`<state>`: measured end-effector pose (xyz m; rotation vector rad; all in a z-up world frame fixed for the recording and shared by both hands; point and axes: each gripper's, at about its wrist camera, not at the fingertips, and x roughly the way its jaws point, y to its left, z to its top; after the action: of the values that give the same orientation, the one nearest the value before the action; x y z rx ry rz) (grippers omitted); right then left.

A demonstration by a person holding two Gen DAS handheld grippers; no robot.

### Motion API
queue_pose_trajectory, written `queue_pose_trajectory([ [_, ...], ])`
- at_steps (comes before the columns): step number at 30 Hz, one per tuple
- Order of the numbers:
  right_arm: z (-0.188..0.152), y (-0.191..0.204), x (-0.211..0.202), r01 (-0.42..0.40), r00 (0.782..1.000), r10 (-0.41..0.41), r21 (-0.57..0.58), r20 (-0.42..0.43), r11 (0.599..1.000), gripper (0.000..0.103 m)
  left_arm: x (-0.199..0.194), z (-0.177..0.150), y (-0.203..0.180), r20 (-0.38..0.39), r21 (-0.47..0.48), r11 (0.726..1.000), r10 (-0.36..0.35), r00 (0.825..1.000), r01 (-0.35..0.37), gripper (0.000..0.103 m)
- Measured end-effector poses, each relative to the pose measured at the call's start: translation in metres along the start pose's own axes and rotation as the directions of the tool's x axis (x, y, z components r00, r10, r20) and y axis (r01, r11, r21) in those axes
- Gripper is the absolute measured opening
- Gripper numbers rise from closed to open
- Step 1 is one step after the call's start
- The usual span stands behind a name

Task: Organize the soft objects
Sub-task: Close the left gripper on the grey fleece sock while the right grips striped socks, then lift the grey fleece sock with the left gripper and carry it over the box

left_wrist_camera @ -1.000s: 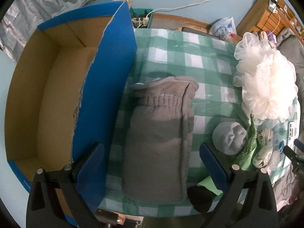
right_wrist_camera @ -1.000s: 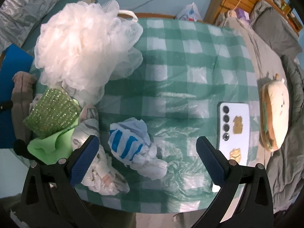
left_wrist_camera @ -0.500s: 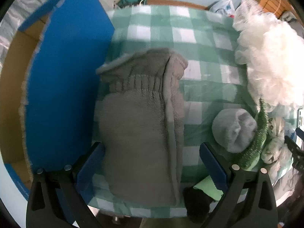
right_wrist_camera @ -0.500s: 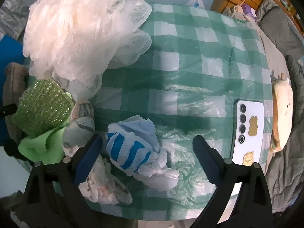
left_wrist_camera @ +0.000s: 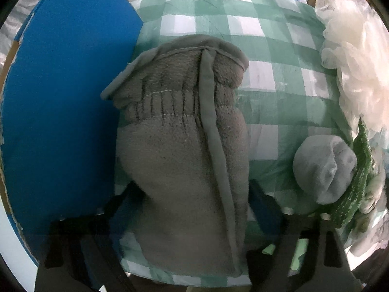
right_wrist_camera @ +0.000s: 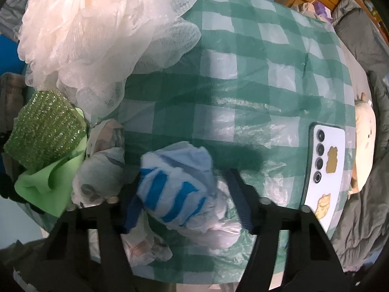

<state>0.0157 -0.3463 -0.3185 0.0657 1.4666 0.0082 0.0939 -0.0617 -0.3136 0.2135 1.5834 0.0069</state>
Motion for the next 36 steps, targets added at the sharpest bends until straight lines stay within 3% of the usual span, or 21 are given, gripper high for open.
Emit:
queue_pose_trajectory([
  [2, 0.0, -0.001, -0.001, -0.009, 1.0, 0.009, 0.014, 0.001, 1.0, 0.055, 0.0, -0.003, 0.002, 0.014, -0.002, 1.0, -0.015, 1.0, 0.015, 0.07],
  [6, 0.001, -0.003, -0.006, -0.024, 0.999, 0.023, 0.032, 0.025, 0.999, 0.052, -0.006, -0.002, 0.004, 0.051, -0.004, 0.999, -0.039, 0.998, 0.039, 0.045],
  [9, -0.001, -0.003, -0.011, -0.028, 0.998, 0.026, 0.036, 0.051, 0.999, 0.051, -0.01, -0.002, 0.004, 0.062, -0.002, 0.998, -0.059, 0.996, 0.06, 0.035],
  [16, -0.002, -0.002, -0.035, -0.016, 0.995, 0.014, 0.018, 0.094, 1.0, 0.05, -0.033, -0.017, 0.002, 0.099, 0.019, 0.994, -0.108, 0.989, 0.107, 0.031],
  [25, -0.004, 0.011, -0.07, -0.029, 0.991, 0.03, -0.013, 0.127, 1.0, 0.05, -0.064, -0.031, -0.012, 0.156, 0.077, 0.991, -0.125, 0.98, 0.114, 0.03],
  [31, -0.001, 0.023, -0.095, -0.036, 0.987, 0.042, -0.044, 0.156, 0.998, 0.05, -0.09, -0.059, 0.008, 0.197, 0.125, 0.986, -0.134, 0.971, 0.111, 0.03],
  [36, 0.003, 0.033, -0.115, -0.042, 0.982, 0.054, -0.071, 0.183, 0.997, 0.05, -0.114, -0.063, 0.005, 0.224, 0.159, 0.98, -0.153, 0.962, 0.119, 0.03],
])
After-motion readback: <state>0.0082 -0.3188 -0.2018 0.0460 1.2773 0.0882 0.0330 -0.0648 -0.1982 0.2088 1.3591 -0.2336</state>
